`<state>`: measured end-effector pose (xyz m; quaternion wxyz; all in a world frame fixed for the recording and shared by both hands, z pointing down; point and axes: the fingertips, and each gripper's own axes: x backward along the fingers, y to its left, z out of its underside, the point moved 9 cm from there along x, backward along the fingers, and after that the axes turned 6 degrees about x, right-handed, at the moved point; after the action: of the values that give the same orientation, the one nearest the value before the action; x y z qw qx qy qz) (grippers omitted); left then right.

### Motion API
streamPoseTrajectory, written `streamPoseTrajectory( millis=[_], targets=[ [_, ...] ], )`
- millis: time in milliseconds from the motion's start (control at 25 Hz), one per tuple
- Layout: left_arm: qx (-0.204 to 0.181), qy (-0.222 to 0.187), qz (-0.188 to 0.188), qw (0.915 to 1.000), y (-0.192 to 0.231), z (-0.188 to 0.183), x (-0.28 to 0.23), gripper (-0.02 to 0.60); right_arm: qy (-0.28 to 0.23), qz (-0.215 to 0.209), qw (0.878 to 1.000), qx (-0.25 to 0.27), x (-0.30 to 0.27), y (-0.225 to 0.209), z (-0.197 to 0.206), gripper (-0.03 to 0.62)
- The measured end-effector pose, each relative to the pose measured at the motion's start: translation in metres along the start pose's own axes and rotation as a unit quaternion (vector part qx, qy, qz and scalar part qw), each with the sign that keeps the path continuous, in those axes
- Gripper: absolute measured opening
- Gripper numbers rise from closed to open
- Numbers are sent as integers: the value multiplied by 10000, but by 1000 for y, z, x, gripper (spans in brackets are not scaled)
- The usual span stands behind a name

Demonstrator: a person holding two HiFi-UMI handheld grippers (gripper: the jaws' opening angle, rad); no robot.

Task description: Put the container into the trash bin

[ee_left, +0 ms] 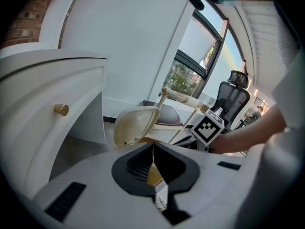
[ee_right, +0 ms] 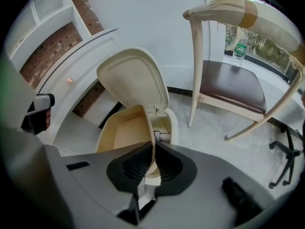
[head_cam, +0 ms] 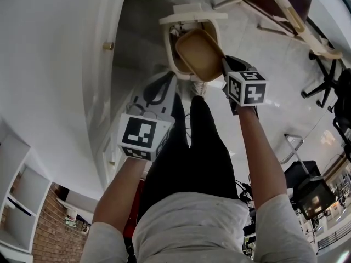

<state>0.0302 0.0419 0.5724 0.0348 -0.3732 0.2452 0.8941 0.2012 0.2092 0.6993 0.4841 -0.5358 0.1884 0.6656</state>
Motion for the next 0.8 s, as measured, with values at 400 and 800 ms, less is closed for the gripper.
streamPoseTrajectory(
  millis=[400,800],
  targets=[
    [124,133,3,9998,9,21,-4,18,160,229,9990,-340,-27,-6,15,41],
    [186,179,-12,9997,16,34,-8,18,277,286,9984,-399,-49,-8,18,41]
  ],
)
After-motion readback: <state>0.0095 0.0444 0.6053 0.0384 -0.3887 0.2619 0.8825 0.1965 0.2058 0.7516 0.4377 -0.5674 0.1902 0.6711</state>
